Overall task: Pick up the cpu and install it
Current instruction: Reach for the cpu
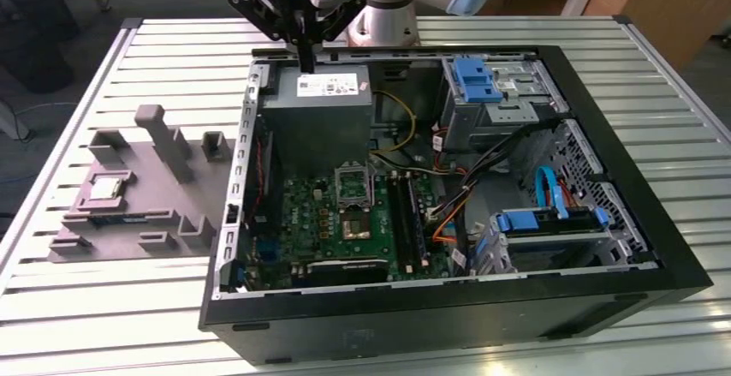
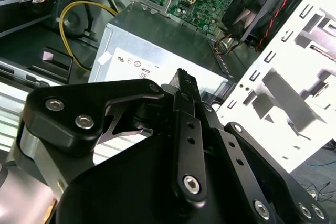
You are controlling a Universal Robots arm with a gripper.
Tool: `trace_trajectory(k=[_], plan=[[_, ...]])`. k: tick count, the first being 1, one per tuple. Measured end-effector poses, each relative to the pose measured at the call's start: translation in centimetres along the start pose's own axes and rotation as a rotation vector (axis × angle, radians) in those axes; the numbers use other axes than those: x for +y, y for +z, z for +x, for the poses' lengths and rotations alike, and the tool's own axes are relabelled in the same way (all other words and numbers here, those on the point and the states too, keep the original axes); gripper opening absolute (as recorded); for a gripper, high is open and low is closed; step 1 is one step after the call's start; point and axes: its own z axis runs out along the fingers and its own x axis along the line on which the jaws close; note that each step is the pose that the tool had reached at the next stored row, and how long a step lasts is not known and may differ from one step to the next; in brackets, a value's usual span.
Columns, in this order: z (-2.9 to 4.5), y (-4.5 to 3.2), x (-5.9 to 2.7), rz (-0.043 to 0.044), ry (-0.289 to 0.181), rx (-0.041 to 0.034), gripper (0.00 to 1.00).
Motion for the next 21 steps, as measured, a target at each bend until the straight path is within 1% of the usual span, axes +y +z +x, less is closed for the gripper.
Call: trace_trajectory(k=[13, 21], plan=[[0.87, 0.04, -0.06, 0.0000, 0.000, 0.0000, 0.11], [1.21, 0.07, -0.09, 0.0000, 0.000, 0.0002, 0.11]])
